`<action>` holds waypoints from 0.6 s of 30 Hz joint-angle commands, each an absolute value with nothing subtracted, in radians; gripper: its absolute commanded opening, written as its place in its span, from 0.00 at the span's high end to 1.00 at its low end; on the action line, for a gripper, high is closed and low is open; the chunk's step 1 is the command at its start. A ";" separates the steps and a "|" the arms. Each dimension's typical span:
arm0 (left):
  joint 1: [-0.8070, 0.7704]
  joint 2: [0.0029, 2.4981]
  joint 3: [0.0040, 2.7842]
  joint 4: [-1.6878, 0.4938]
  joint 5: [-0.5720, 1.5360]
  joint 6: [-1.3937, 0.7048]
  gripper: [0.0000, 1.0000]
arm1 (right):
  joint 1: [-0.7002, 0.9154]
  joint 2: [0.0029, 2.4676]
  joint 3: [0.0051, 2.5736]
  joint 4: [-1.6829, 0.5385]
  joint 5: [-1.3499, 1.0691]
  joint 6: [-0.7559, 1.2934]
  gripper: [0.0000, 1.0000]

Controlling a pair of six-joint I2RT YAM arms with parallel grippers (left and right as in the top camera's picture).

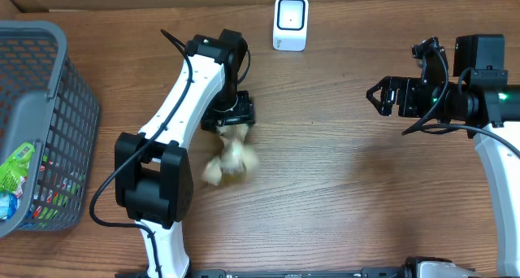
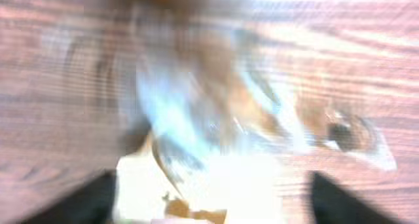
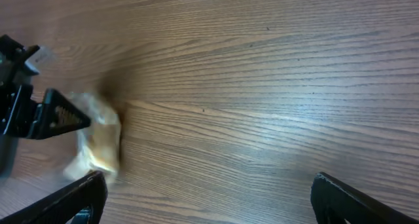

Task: Scan the item barcode
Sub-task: 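Carry the tan snack bag to the table center and release it, then reach the left gripper back into the basket and grasp the green bag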

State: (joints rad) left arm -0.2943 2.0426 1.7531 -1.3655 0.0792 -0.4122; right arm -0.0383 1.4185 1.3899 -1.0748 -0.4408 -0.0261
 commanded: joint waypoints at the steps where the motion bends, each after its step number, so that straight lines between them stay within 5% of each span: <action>1: -0.282 2.032 1.784 -1.358 0.115 -0.381 0.00 | -0.034 1.416 1.413 -1.073 -0.447 -0.033 0.00; 13: -0.105 2.031 2.484 -1.690 0.051 -0.339 0.12 | -0.034 1.416 1.413 -1.073 -0.447 -0.033 0.00; 18: 0.035 1.903 2.552 -1.690 0.048 -0.321 0.09 | -0.034 1.416 1.413 -1.081 -0.447 -0.033 0.00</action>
